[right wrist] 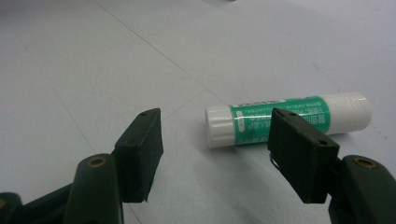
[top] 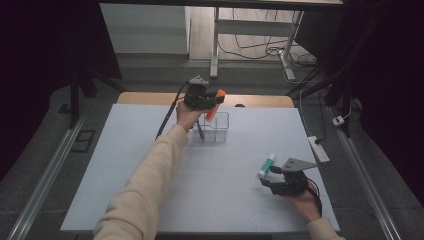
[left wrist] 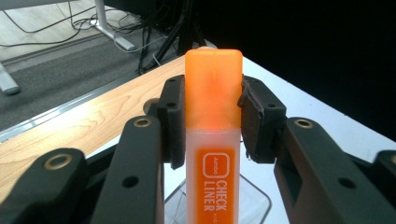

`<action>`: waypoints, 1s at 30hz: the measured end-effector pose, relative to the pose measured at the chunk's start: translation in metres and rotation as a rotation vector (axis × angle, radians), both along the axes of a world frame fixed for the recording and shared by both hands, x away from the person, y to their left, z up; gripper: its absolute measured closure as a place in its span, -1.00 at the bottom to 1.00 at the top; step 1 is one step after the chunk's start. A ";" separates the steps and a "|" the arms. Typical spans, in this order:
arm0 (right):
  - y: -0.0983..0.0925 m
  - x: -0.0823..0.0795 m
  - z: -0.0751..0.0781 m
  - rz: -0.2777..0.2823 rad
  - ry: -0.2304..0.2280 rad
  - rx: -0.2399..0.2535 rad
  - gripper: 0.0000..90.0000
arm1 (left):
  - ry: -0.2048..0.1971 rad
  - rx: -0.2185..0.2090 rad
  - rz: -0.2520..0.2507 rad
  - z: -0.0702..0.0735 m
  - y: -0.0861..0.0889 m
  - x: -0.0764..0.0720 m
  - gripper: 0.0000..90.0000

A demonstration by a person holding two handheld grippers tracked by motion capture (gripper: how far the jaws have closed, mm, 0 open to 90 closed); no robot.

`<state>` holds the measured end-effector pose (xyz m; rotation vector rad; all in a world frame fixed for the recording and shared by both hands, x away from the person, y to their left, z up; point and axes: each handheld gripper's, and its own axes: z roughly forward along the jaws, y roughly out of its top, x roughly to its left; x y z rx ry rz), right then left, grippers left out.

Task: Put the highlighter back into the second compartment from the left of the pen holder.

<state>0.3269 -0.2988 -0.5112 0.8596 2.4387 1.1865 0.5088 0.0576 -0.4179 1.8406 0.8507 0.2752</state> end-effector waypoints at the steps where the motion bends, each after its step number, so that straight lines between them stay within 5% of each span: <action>1: 0.000 0.000 0.000 0.001 0.002 -0.003 -0.23 | 0.005 -0.001 0.000 -0.001 0.000 0.001 0.42; 13: 0.000 0.000 -0.001 0.004 0.005 -0.012 -0.23 | 0.034 0.019 -0.010 -0.006 0.011 -0.006 -0.01; 30: 0.000 0.000 0.000 0.000 0.000 0.003 -0.23 | 0.030 0.061 -0.008 -0.010 0.045 -0.046 -0.02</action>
